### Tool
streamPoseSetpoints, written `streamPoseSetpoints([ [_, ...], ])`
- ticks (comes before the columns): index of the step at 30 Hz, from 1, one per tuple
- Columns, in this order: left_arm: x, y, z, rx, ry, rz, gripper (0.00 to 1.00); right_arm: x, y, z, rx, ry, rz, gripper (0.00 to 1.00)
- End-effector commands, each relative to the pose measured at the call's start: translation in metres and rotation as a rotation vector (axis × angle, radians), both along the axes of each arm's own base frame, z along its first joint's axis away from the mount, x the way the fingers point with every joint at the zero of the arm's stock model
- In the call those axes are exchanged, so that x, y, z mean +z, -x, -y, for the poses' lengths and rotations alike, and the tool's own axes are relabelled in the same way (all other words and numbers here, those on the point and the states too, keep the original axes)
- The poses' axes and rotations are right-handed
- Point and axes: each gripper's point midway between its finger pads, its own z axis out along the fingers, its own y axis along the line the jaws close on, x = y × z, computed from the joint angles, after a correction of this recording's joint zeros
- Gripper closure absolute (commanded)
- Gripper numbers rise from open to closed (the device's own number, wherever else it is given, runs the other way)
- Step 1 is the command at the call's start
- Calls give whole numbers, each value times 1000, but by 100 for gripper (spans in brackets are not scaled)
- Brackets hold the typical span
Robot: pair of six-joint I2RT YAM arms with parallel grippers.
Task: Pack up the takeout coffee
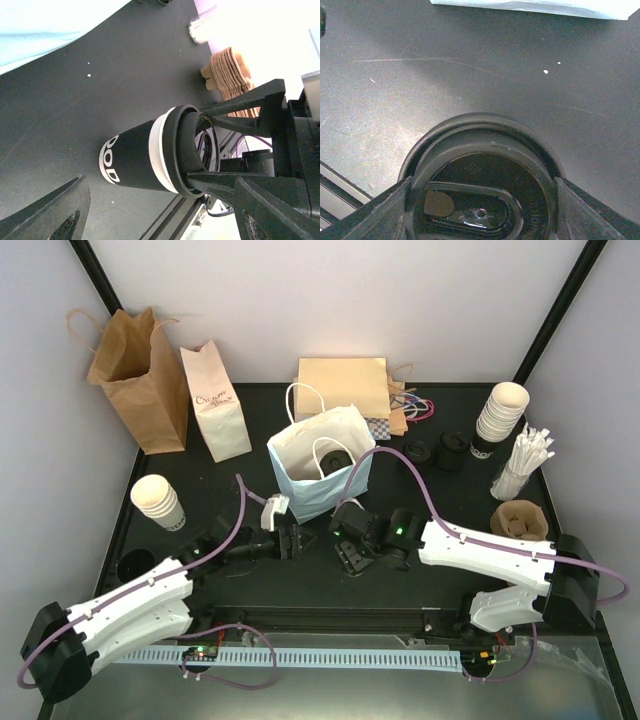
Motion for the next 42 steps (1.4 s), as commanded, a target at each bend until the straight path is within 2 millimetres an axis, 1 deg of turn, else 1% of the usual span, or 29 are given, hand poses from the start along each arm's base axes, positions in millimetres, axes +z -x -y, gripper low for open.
streamPoseSetpoints([
  [1,20,0,11,-39,50,27,20,3,-3,-3,16,22,22,30],
  [5,11,0,15,-54,39,-17,22,-7,-1,-1,28,65,-2,30],
  [10,2,1,23,-83,34,-56,28,-18,5,-1,46,79,-37,30],
  [13,1,0,26,-92,36,-60,31,-26,9,-1,56,87,-63,30],
  [19,4,-3,31,-103,38,-51,31,-39,21,-1,69,87,-133,31],
  [23,3,-4,34,-116,41,-57,32,-47,32,-2,92,77,-193,33],
  [27,2,-3,36,-124,42,-62,32,-46,43,-3,131,39,-228,33],
  [31,1,-3,37,-133,43,-66,32,-38,54,-6,199,-9,-241,33],
  [36,-2,-1,39,-146,42,-74,34,-36,53,-3,200,0,-223,33],
  [40,-8,1,38,-151,37,-83,39,-40,53,-5,204,21,-216,33],
  [42,-11,2,38,-155,33,-91,42,-40,56,-8,222,26,-211,33],
])
